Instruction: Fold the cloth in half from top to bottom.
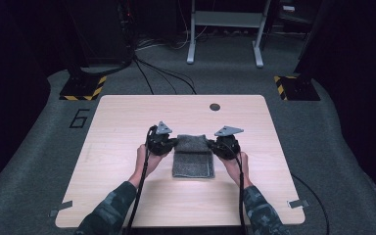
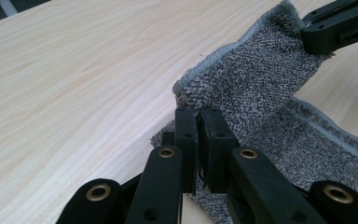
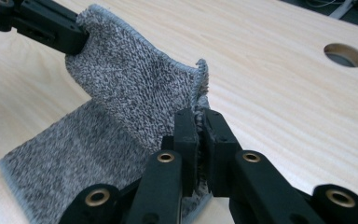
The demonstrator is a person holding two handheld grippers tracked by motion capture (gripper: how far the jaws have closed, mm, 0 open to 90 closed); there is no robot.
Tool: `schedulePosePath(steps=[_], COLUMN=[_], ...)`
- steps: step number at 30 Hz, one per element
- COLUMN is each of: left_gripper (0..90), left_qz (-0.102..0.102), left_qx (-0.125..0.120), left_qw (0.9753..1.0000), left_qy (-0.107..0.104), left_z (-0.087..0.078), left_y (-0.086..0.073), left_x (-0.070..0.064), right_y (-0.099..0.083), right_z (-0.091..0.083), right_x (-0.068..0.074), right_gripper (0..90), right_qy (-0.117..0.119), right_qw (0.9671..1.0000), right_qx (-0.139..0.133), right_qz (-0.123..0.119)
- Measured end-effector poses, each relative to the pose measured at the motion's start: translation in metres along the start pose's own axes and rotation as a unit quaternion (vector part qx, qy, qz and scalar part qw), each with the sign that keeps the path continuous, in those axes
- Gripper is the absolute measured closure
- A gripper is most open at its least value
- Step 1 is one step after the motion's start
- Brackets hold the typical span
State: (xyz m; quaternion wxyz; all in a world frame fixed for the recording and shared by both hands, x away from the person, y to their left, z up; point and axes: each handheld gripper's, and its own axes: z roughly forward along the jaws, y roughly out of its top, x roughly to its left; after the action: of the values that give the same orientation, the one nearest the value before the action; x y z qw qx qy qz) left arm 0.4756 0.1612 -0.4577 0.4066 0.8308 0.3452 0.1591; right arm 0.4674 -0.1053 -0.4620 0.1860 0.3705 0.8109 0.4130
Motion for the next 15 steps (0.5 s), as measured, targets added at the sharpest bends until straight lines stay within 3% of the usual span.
schedulePosePath(steps=[13, 15], left_gripper=[75.8, 70.9], left_qz=[-0.010, -0.014], left_qx=[0.022, 0.036], left_qw=[0.9995, 0.9989], left_qy=[-0.021, -0.028], left_z=[0.003, 0.001], left_y=[-0.025, -0.031], left_x=[-0.010, -0.012], right_y=[-0.023, -0.028], right_z=[-0.007, -0.010], right_x=[0.012, 0.014], right_gripper=[82.0, 75.4], right_qy=[0.009, 0.015], right_qw=[0.9998, 0.9997], right_qx=[0.016, 0.017], right_qz=[0.004, 0.005])
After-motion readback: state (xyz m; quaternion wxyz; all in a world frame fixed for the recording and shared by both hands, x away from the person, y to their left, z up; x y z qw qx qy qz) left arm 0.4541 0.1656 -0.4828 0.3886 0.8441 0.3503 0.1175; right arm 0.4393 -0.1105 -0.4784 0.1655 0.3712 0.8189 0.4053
